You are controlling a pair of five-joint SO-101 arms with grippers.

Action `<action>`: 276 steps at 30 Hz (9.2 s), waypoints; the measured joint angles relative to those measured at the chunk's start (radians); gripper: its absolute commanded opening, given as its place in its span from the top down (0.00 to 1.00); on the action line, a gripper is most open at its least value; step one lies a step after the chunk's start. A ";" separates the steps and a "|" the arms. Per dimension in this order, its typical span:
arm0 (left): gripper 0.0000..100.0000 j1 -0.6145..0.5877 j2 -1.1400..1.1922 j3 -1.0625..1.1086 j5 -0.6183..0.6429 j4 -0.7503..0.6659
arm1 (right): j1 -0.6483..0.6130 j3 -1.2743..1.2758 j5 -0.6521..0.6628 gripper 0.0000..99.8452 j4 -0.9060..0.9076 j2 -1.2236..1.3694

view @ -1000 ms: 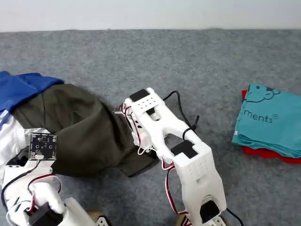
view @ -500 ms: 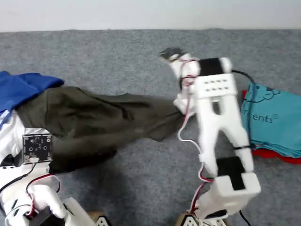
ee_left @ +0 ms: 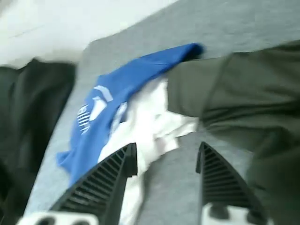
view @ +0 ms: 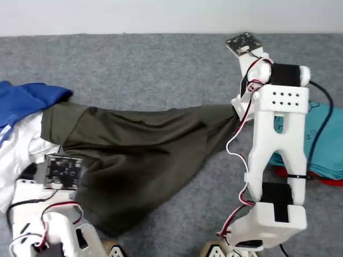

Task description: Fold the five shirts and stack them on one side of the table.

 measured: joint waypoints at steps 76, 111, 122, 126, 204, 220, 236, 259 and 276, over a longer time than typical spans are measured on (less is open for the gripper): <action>0.90 0.522 1.702 -0.756 0.057 -0.075 | 0.163 -0.319 0.012 0.99 -0.020 0.000; 0.83 0.861 1.708 -0.605 0.144 -0.183 | 0.040 -0.595 0.012 0.99 -0.020 0.081; 0.87 0.692 2.044 -0.738 0.163 -0.245 | 0.038 -0.595 0.012 0.99 -0.020 0.086; 0.89 0.635 2.194 -0.968 0.207 -0.172 | 0.038 -0.595 0.012 0.99 -0.020 0.086; 0.89 0.813 2.420 -1.883 0.305 0.281 | 0.100 -0.508 0.012 0.99 -0.129 0.155; 0.78 0.905 2.443 -1.559 0.308 0.218 | 0.120 -0.456 0.012 0.99 -0.129 0.158; 0.87 0.879 2.651 -1.706 0.310 0.184 | 0.120 -0.456 0.012 0.99 -0.129 0.158; 0.99 0.715 2.232 -1.832 0.252 0.284 | 0.121 -0.621 0.012 0.99 0.002 0.158; 0.99 0.486 1.542 -1.840 0.130 -0.021 | 0.121 -1.275 0.147 0.99 -0.077 0.117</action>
